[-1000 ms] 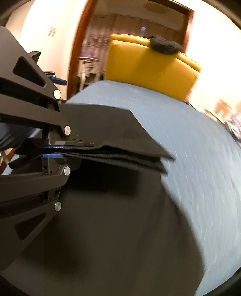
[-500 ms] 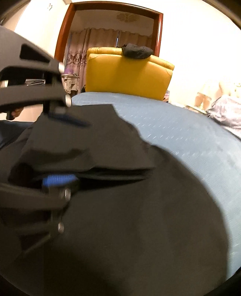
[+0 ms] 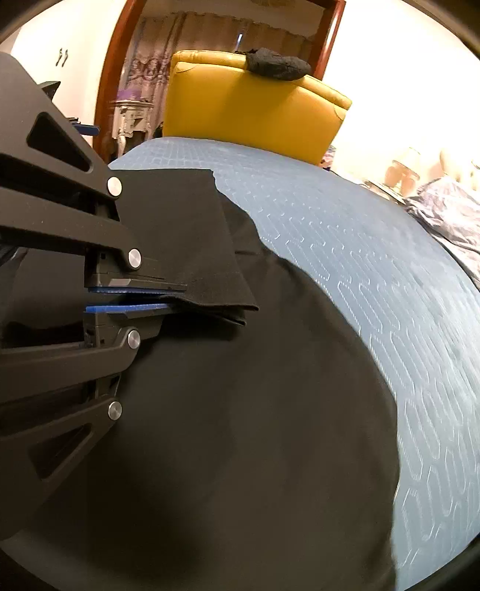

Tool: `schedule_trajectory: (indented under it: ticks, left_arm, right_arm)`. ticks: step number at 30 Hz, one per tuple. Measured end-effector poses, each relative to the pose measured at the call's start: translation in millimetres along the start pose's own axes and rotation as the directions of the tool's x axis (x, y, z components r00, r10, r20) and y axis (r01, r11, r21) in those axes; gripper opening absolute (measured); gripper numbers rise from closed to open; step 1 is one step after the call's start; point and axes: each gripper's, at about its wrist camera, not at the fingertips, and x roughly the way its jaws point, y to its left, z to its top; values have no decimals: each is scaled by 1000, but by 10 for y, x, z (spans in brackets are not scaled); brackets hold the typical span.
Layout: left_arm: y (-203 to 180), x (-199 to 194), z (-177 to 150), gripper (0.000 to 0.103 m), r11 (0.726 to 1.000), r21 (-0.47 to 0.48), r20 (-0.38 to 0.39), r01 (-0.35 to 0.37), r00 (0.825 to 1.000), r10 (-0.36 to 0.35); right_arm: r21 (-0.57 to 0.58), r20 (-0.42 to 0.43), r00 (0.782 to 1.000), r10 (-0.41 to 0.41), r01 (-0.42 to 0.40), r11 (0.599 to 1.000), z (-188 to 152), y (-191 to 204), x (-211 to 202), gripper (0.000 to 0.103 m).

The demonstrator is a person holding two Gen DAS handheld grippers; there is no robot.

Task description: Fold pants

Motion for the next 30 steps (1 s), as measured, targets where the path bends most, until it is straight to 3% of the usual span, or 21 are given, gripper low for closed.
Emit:
schedule_trajectory:
  ticks: [9, 15, 22, 25, 27, 30]
  left_arm:
    - [-85, -50, -116, 92, 998, 39, -14, 56, 998, -55]
    - [-44, -62, -235, 92, 997, 29, -49, 71, 996, -70]
    - [-171, 135, -154, 92, 993, 106, -61, 42, 998, -36]
    - [-60, 325, -166, 92, 998, 59, -108, 13, 994, -6]
    - [65, 387, -206, 94, 999, 7, -135, 40, 990, -39]
    - [120, 353, -283, 95, 999, 21, -156, 29, 987, -26]
  right_arm:
    - [10, -7, 1000, 20, -20, 1000, -10, -77, 70, 9]
    - [-32, 18, 1000, 10, -10, 999, -35, -93, 53, 5]
    - [-66, 39, 999, -33, 35, 997, -31, -20, 58, 4]
    - [-86, 49, 998, -49, 53, 995, -39, 6, 62, 4]
    - [-101, 51, 997, -59, 64, 993, -34, 21, 74, 4]
    - [-143, 61, 995, -85, 93, 985, -51, 62, 85, 4]
